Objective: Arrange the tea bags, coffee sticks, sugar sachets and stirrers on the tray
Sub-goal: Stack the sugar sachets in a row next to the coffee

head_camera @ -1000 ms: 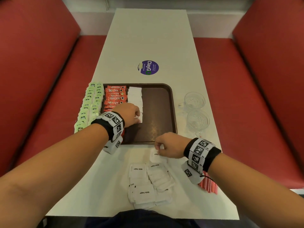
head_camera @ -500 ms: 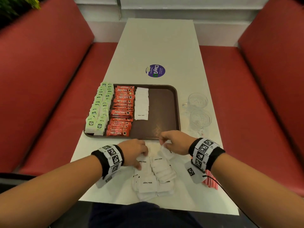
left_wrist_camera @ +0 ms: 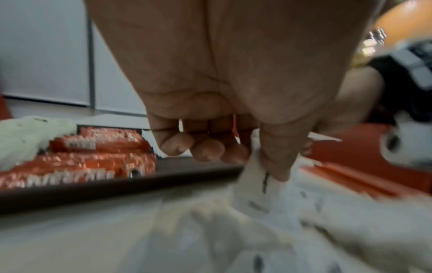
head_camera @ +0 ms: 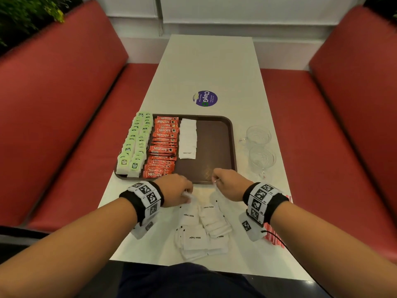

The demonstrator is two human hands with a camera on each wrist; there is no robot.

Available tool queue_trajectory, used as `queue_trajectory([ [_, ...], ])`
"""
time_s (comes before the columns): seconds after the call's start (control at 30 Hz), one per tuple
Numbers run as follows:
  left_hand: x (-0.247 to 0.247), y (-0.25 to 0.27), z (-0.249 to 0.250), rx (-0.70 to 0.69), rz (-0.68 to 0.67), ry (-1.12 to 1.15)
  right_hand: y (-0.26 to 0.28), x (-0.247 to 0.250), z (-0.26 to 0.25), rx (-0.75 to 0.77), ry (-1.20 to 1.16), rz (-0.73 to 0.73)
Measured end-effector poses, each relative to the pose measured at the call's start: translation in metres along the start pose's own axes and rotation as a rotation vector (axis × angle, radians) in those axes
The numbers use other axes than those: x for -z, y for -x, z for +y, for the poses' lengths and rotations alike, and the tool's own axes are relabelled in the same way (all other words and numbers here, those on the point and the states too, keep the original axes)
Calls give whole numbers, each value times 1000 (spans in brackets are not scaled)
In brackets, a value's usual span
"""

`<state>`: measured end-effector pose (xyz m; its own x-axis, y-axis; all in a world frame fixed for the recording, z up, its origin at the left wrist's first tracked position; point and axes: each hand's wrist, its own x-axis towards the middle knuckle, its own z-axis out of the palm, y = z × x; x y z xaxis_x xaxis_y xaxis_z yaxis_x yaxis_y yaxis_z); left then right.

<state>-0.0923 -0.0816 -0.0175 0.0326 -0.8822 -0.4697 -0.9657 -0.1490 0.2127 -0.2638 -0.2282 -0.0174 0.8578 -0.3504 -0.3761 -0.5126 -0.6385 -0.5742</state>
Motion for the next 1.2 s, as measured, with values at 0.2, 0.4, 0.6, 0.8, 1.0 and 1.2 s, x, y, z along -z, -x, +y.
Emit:
queue_trajectory([
  [0.2, 23, 8, -7, 68, 401, 263, 0, 2, -10, 77, -122, 130],
  [0.4, 19, 7, -1, 85, 493, 485, -7, 7, -18, 213, -129, 246],
  [0.6, 28, 2, -6, 38, 467, 473, -10, 11, -17, 227, -153, 199],
  [0.8, 38, -14, -19, 104, 393, 336, -13, 15, -16, 163, -270, 224],
  [1.0, 47, -44, -50, 341, 341, 266, -19, 20, -4, 140, -279, 236],
  [1.2, 52, -82, -67, 424, 203, 221, -28, 23, 8, 84, -212, 240],
])
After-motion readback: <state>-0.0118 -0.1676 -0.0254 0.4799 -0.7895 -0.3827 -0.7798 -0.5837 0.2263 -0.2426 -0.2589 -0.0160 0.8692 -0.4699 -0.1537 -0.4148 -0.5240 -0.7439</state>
